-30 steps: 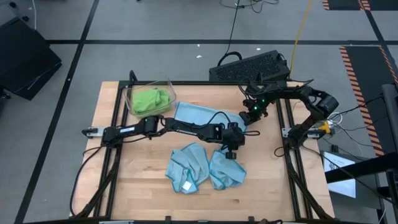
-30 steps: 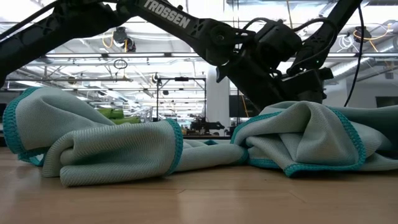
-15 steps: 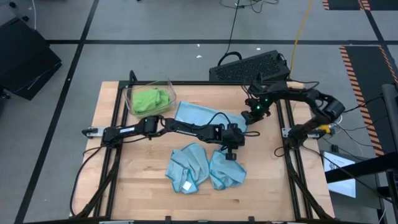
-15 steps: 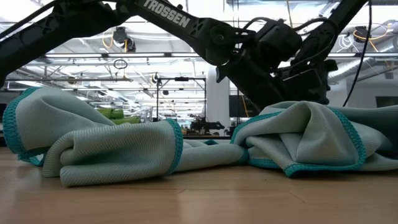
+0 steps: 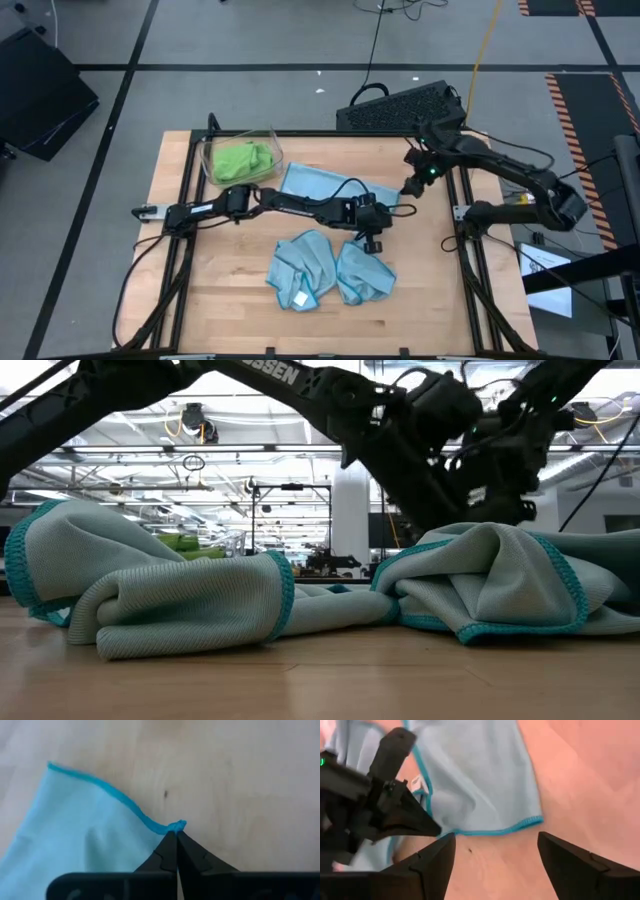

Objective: Fold microfiber towels
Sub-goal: Fold the top center blue microfiber cloth

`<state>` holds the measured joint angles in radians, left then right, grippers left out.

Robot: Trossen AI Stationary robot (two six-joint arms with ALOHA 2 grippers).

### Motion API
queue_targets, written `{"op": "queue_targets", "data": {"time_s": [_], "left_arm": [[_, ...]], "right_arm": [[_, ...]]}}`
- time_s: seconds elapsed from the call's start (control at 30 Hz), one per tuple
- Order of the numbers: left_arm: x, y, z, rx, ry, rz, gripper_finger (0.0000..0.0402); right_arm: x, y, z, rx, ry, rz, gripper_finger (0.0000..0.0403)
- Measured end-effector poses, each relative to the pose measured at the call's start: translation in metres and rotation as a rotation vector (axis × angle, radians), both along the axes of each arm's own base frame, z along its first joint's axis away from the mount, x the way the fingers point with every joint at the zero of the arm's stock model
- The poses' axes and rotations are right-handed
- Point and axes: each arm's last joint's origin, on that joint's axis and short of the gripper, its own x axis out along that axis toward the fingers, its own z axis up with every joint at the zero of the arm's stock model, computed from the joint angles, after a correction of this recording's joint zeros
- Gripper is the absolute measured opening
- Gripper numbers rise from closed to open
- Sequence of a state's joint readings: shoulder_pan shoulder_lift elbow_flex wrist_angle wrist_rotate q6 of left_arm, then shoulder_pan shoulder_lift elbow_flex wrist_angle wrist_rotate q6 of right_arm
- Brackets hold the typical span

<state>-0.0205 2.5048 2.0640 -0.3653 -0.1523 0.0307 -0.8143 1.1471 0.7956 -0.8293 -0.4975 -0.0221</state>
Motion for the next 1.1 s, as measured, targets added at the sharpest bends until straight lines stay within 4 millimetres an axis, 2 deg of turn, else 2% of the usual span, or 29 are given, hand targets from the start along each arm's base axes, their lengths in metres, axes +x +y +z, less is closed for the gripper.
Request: {"op": "queue_targets", "data": {"time_s": [0.13, 0.3, 0.43, 0.67, 0.87, 1.0, 1.1], "left_arm": [[-0.002, -0.003, 0.020, 0.006, -0.032, 0.012, 0.0001], [-0.009, -0.003, 0.045, -0.019, -0.050, 0.041, 0.0001], [-0.012, -0.003, 0.058, -0.025, -0.062, 0.044, 0.0000], [-0.019, -0.003, 0.066, -0.029, -0.022, 0.036, 0.0000], [-0.026, 0.000, 0.084, -0.003, -0.024, 0.047, 0.0000], [-0.028, 0.000, 0.091, -0.003, -0.037, 0.049, 0.0000], [-0.029, 0.000, 0.090, -0.002, -0.023, 0.049, 0.0000]], "right_arm": [[-0.007, 0.007, 0.008, -0.122, -0.052, 0.120, 0.0265], [-0.013, 0.015, -0.003, -0.175, -0.091, 0.190, 0.0264], [-0.008, 0.016, -0.002, -0.206, -0.123, 0.234, 0.0263], [0.003, 0.021, -0.007, -0.374, -0.106, 0.490, 0.0281], [0.005, 0.036, -0.029, -0.424, -0.114, 0.684, 0.0309], [0.005, 0.049, -0.046, -0.466, -0.067, 0.803, 0.0313], [0.006, 0.053, -0.055, -0.539, -0.032, 0.825, 0.0308]]}}
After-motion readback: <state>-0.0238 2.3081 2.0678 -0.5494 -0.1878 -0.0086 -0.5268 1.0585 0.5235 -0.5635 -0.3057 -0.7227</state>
